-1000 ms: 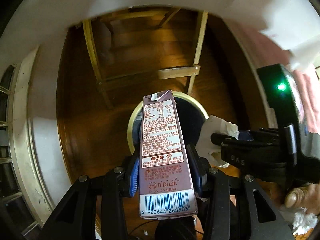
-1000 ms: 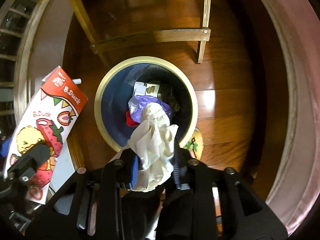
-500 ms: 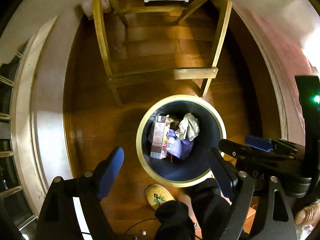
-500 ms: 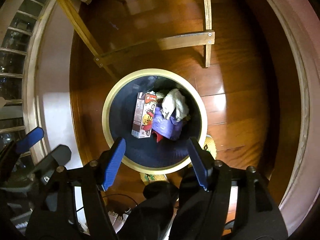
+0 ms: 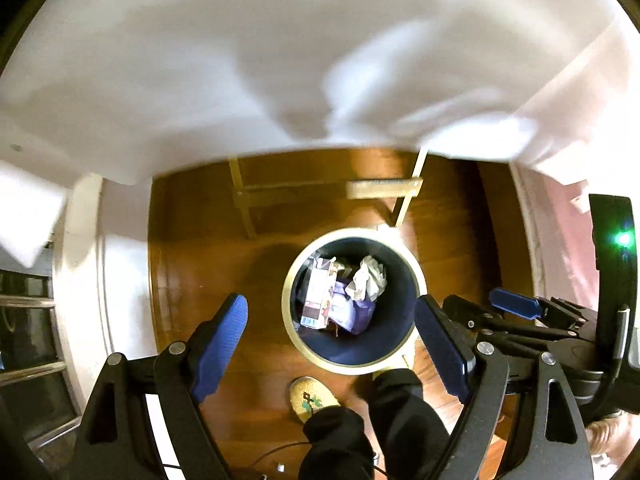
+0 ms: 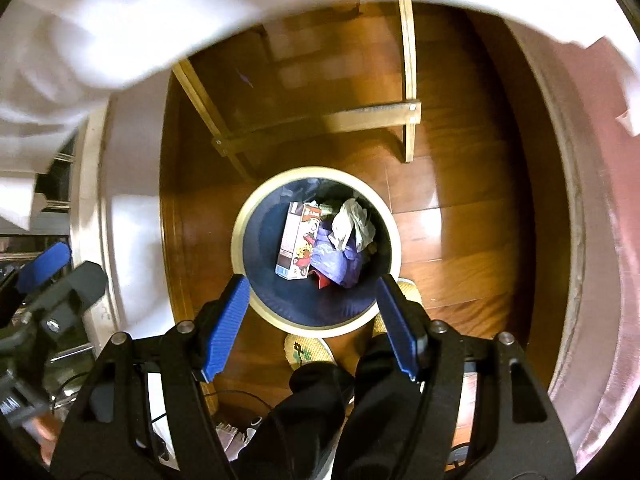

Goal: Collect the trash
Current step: 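Raise both tools back up toward the table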

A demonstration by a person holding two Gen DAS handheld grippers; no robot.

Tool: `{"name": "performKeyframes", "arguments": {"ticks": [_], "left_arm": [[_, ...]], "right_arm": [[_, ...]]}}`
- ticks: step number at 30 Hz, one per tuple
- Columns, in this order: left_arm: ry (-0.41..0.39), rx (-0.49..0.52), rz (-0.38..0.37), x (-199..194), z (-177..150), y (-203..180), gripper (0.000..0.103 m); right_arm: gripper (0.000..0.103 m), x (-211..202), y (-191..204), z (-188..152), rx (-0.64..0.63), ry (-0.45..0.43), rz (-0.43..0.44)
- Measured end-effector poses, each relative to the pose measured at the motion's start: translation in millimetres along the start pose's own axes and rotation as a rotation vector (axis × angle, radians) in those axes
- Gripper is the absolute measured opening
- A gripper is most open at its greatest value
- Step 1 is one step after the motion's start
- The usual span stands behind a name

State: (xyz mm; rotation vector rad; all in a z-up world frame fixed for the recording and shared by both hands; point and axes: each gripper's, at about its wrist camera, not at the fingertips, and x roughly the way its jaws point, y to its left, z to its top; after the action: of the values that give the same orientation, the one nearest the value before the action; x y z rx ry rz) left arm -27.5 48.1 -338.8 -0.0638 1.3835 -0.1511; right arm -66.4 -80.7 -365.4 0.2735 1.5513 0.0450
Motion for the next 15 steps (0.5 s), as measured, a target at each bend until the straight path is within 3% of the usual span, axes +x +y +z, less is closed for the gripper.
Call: {"name": "performKeyframes", "arguments": {"ticks": [15], "left_arm": [[-0.186,0.061,-0.041,-216.8,27.4,-12.1,0.086]], "right_arm": [[0.063,-197.4,33.1,-9.0,-0.03,-0.141,0.038]]}}
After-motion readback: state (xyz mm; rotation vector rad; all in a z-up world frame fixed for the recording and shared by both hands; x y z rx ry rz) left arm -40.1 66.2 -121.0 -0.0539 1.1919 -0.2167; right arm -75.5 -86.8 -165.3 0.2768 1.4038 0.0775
